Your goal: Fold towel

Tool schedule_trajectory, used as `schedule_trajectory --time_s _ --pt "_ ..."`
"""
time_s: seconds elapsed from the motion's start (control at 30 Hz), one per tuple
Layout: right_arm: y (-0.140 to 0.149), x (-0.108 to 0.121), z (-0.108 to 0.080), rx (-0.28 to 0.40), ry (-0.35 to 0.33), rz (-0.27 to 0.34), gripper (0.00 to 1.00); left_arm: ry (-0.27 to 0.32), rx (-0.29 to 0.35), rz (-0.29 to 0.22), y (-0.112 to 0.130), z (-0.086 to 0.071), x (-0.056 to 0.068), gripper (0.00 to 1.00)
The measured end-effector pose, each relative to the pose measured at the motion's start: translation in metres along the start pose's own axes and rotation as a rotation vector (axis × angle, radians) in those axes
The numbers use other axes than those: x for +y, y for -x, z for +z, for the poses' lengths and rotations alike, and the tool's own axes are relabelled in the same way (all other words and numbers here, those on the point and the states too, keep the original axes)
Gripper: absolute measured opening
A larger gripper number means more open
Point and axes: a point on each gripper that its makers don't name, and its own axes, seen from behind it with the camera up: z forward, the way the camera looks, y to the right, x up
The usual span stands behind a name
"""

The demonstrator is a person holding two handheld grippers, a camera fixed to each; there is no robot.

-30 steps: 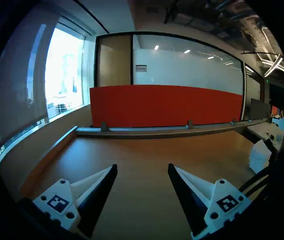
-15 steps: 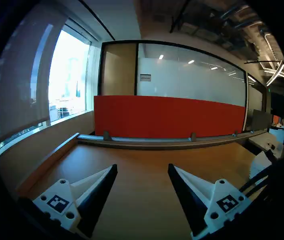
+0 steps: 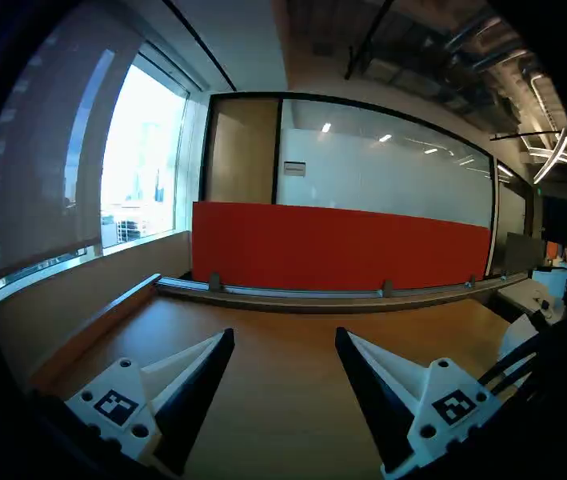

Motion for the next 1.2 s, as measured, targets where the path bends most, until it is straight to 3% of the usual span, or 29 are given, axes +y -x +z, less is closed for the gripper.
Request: schedule_trajectory --time_s 0.27,0.57,0.87,1.2 --pt "0.002 -0.006 0.000 -0.016 -0.002 -0.025 1.00 -0.005 0.030 0.005 0.001 0.000 -0.004 0.94" --pt "0.001 -0.013 0.001 -0.019 -0.014 -0.014 1.00 0.021 0.069 0.045 0.015 -0.001 0.006 0.93" --pt "0.010 -0.030 0.007 -0.020 -0.042 0.004 1.00 0.001 0.112 0.051 0.043 -0.005 -0.008 0.93" --pt "0.026 -0.041 0.012 -0.008 -0.052 -0.021 1.00 -0.007 0.137 0.047 0.088 0.000 -0.021 0.94"
